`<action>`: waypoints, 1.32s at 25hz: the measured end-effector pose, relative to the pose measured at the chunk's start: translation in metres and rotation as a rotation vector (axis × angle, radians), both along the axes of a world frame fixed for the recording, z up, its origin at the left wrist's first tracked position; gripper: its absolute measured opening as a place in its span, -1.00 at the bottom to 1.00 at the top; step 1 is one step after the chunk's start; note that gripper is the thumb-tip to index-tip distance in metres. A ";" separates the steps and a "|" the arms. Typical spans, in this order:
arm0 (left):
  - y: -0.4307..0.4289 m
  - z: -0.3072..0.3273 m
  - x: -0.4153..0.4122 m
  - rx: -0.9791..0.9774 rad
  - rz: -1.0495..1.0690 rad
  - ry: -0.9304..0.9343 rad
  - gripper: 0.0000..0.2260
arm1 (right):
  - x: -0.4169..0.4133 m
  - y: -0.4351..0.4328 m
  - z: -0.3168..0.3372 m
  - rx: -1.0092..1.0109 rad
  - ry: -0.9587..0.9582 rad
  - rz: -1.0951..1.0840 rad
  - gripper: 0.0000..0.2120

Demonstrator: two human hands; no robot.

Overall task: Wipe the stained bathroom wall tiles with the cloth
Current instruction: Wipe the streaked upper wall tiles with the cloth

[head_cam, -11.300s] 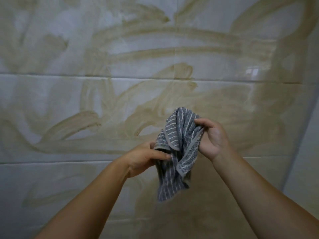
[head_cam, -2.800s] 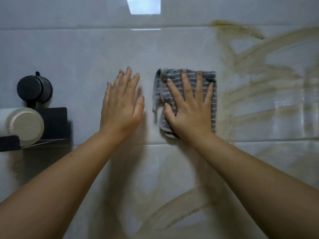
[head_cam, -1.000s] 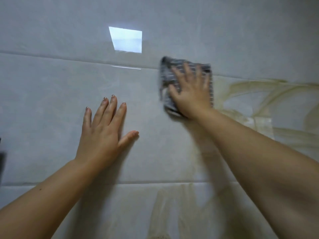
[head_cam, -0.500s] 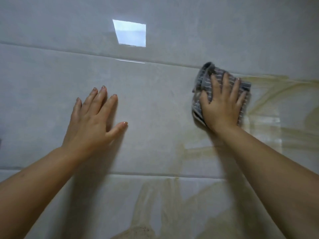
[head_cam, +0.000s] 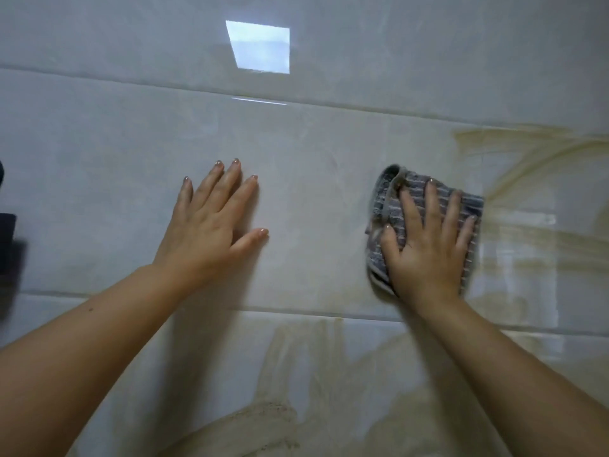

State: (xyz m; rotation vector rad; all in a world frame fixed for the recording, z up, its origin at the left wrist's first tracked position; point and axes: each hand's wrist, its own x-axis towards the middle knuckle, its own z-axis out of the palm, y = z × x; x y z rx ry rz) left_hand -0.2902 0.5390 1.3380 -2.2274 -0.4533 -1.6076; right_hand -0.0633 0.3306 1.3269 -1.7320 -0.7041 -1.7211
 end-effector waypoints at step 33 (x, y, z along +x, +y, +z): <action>-0.073 -0.013 0.078 0.146 -0.079 0.021 -0.38 | 0.018 -0.029 -0.015 -0.090 0.010 -0.017 -0.38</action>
